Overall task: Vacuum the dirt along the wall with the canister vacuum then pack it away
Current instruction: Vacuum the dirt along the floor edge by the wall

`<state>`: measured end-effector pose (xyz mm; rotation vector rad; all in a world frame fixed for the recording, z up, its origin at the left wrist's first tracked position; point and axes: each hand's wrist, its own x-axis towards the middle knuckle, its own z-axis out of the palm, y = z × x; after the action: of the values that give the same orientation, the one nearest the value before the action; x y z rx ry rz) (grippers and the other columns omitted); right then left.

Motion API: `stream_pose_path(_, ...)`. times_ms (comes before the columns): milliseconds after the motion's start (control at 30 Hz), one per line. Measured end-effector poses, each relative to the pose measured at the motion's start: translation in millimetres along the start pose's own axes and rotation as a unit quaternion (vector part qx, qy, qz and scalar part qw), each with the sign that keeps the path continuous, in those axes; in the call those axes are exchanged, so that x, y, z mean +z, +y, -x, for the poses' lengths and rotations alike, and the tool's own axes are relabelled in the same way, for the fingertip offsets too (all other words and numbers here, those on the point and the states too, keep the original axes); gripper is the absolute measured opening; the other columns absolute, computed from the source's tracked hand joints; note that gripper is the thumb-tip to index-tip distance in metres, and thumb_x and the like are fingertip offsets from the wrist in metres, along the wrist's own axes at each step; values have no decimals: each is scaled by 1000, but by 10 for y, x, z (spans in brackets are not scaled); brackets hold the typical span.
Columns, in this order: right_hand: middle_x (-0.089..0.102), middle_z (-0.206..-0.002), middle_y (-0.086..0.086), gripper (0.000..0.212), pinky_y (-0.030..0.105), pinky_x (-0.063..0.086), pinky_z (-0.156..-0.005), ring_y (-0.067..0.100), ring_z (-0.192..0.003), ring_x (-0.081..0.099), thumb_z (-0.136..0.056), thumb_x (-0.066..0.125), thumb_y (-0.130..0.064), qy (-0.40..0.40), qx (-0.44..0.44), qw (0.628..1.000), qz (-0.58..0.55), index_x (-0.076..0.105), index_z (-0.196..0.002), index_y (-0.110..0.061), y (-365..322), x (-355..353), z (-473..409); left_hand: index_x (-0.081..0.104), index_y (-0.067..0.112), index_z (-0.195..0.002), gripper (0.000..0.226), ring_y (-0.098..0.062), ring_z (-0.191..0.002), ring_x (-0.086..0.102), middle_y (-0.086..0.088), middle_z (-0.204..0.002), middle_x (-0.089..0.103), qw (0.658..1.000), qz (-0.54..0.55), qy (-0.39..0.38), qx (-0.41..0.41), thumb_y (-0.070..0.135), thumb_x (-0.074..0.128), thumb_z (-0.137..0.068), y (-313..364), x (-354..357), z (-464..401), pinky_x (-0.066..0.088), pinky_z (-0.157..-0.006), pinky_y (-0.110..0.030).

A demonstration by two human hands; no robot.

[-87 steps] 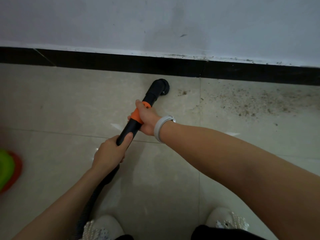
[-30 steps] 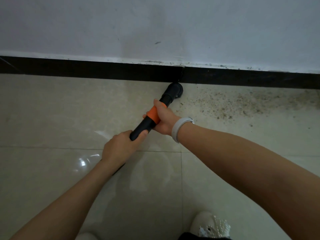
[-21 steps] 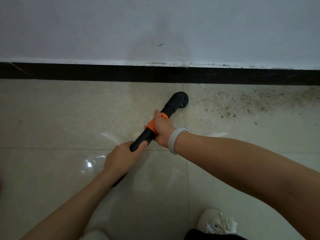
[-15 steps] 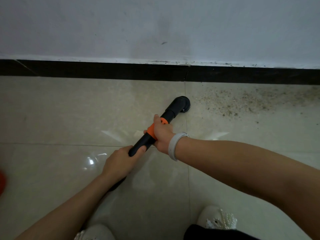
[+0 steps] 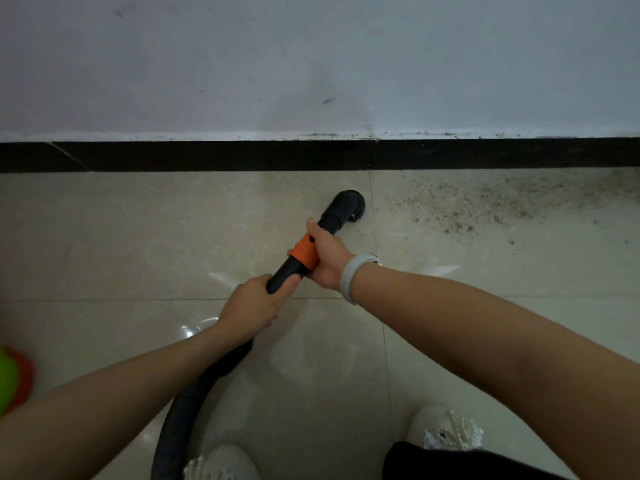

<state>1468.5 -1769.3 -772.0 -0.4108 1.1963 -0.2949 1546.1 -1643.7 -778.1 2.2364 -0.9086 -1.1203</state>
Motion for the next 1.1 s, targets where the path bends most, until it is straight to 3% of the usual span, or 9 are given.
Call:
stream_pose_path(167, 51, -84, 10, 28, 44, 50, -76, 26, -66, 59, -95, 53, -34, 30, -13, 999, -35, 42, -105, -9, -55, 23, -60, 53, 17, -69, 43, -8, -37, 52, 2, -51, 58, 999, -28, -14, 16, 57, 52, -85, 45, -48, 9, 44, -44, -22)
stream_pose_path(300, 52, -81, 10, 24, 43, 51, -70, 25, -60, 59, -97, 50, -31, 62, 7, 998, -17, 40, -84, -14, 65, -30, 2, 57, 15, -75, 46, -18, -52, 58, -3, -61, 61, 999, -47, -13, 15, 60, 51, -83, -50, -13, 157, 50, -56, -34)
stream_pose_path(433, 53, -81, 9, 21, 49, 53, -83, 27, -74, 58, -97, 49, -32, 120, -5, 993, 16, 43, -88, -14, 476, -201, 64, 56, 22, -73, 39, -19, -58, 61, 0, -63, 62, 997, -57, -53, 15, 60, 53, -81, -300, 68, 381, 48, -58, -32)
stream_pose_path(533, 54, -78, 8, 24, 45, 55, -78, 24, -69, 59, -96, 49, -32, 154, -18, 988, 3, 45, -100, -9, 750, -282, 152, 50, 26, -67, 38, -13, -55, 55, 4, -58, 57, 995, -74, -66, 30, 62, 52, -79, -472, 100, 534, 38, -51, -27)
stream_pose_path(633, 54, -71, 7, 23, 41, 55, -69, 19, -59, 56, -96, 49, -31, 165, -27, 986, -10, 46, -96, -8, 968, -279, 250, 48, 27, -66, 41, -9, -50, 52, 5, -54, 54, 993, -81, -75, 30, 66, 49, -76, -607, 104, 674, 32, -48, -25)
stream_pose_path(733, 54, -74, 8, 23, 44, 55, -73, 21, -63, 57, -95, 49, -31, 171, -36, 985, 1, 45, -97, -9, 981, -212, 229, 48, 27, -66, 39, -7, -53, 53, 6, -55, 54, 995, -77, -58, 19, 65, 50, -77, -642, 92, 696, 31, -47, -25)
stream_pose_path(833, 55, -86, 12, 30, 50, 52, -88, 28, -81, 57, -96, 50, -35, 147, -49, 988, 18, 45, -104, -7, 808, -74, 90, 49, 26, -65, 41, -10, -57, 55, 6, -57, 56, 998, -58, -10, 15, 66, 48, -75, -561, 76, 570, 34, -48, -26)
stream_pose_path(933, 58, -67, 9, 37, 45, 56, -74, 25, -64, 60, -96, 48, -41, 116, -57, 991, 27, 49, -85, -5, 610, 149, -15, 54, 21, -68, 54, -21, -58, 60, -1, -59, 61, 999, -29, 30, -8, 74, 44, -73, -535, -8, 497, 46, -56, -32)
stream_pose_path(1100, 61, -95, 21, 44, 54, 48, -93, 40, -100, 61, -96, 43, -48, 67, -26, 988, 139, 47, -78, -8, 783, 605, -122, 58, 19, -71, 42, -23, -55, 61, -5, -57, 62, 996, 14, 74, -52, 59, 53, -83, -909, -278, 692, 50, -60, -40)
